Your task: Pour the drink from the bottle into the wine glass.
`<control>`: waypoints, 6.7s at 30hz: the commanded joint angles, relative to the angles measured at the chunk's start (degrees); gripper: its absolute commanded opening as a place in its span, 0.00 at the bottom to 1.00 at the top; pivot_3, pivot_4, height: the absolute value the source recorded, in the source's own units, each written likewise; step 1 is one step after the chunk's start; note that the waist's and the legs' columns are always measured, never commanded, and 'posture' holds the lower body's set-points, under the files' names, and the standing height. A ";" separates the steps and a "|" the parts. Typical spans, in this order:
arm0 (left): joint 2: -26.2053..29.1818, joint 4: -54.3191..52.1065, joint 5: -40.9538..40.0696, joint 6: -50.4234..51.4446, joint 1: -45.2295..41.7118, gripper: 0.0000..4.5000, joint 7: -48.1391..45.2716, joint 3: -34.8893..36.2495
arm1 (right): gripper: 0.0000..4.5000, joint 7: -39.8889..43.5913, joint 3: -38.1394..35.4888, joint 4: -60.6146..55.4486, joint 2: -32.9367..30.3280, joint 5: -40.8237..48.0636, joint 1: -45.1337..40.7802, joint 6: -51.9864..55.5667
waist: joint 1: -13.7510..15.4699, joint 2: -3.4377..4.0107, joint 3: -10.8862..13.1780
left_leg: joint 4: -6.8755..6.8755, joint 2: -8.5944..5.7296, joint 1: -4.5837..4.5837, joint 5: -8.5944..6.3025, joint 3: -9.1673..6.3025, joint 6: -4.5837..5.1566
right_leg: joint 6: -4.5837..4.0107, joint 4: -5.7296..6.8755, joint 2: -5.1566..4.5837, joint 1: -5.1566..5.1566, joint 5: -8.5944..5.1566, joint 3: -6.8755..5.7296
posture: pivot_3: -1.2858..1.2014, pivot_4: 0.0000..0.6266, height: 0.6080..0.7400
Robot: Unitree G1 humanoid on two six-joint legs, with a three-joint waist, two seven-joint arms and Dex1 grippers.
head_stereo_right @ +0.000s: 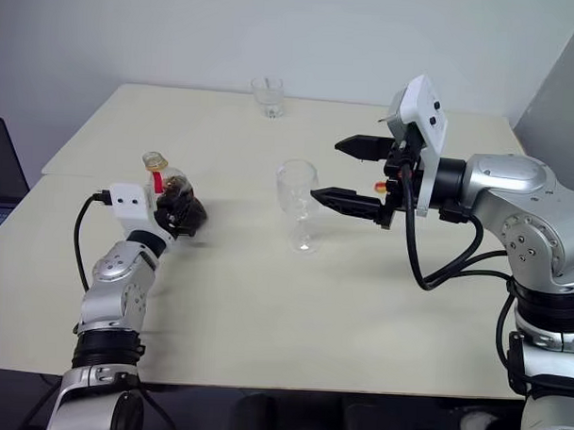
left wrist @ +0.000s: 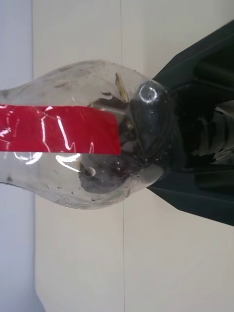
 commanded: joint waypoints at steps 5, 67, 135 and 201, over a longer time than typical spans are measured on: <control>1.22 -3.52 0.23 -0.32 -3.45 0.22 -0.94 -1.07 | 1.00 -0.34 -1.19 -1.51 -1.49 -0.57 -0.21 -1.05 | 0.05 -0.02 0.01 | 0.01 -0.01 -0.02 0.00 -0.02 0.00 | 0.00 0.00 0.00 0.00 0.00 -0.01 | 0.52 0.24 1.00; 11.51 46.77 37.76 -58.95 -47.82 0.17 -5.14 -29.89 | 1.00 -24.53 -13.08 -23.98 5.29 3.03 37.94 -11.70 | 0.18 -0.10 0.08 | 0.17 -0.09 -0.65 0.01 0.02 -0.01 | 0.05 0.11 0.06 -0.54 0.10 -0.11 | 0.52 0.24 1.00; 17.61 48.88 51.24 -64.49 -46.92 0.17 10.31 -37.15 | 1.00 -22.47 -11.13 -21.78 3.53 1.08 36.54 -12.38 | 0.18 -0.11 0.08 | 1.09 -0.11 -0.59 0.02 0.03 -0.01 | 0.14 1.04 0.06 -0.53 0.13 -0.05 | 0.52 0.24 1.00; 18.29 50.59 58.53 -63.71 -52.70 0.17 19.87 -43.61 | 1.00 -22.71 -9.94 -21.74 3.46 0.20 35.80 -11.85 | 0.17 -0.11 0.08 | 1.10 -0.11 -0.60 0.02 0.04 -0.01 | 0.13 1.05 0.06 -0.53 0.14 -0.05 | 0.52 0.24 1.00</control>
